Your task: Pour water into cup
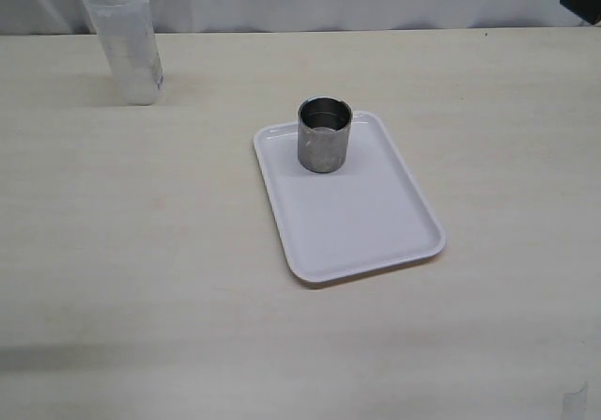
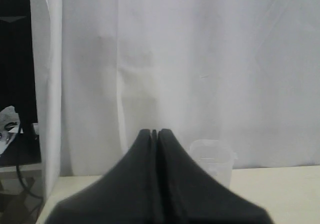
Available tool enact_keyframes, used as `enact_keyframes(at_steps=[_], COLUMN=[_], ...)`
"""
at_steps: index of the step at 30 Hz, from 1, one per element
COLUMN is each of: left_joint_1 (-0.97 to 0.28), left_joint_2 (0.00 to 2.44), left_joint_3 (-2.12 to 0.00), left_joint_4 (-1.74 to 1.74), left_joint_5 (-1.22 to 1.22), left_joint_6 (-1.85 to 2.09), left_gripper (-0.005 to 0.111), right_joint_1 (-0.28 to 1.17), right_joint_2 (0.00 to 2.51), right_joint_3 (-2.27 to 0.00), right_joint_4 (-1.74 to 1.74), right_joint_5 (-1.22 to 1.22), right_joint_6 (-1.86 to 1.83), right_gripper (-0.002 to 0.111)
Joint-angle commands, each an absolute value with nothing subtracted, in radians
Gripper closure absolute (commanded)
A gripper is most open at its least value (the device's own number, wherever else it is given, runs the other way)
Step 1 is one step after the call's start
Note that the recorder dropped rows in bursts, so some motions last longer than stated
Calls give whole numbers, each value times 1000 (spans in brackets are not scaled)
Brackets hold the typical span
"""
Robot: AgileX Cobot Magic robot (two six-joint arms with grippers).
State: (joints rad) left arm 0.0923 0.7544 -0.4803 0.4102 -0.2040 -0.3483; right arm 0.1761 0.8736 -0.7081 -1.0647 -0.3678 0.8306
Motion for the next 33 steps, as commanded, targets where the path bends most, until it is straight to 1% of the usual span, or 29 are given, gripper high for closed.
enact_keyframes(at_steps=[1,3,8,16,23,33], left_joint_1=[93,93,93,93,93,93], left_joint_2=[725,710,668,547,346,167], left_joint_3=[-477,-477,-477,-466,-290,-197], left_joint_4=[397,336,70,68,68,40], left_joint_5=[-132,-107,-69,80,58,76], left_joint_6=[-293,-242,43,52,24,17], left_gripper=[107,107,107,107,107,107], right_joint_1=[176,176,176,176,176,176], right_joint_2=[869,869,869,869,869,869], right_joint_3=[-704,-704,-704,-704,-704,-704], right_joint_4=[-1059,-1059,-1059,-1059,-1059,-1059], right_joint_5=[-368,-368,-368,-368,-368,-368], right_joint_6=[833,833,833,833,833,833], right_gripper=[104,104,104,104,104,104])
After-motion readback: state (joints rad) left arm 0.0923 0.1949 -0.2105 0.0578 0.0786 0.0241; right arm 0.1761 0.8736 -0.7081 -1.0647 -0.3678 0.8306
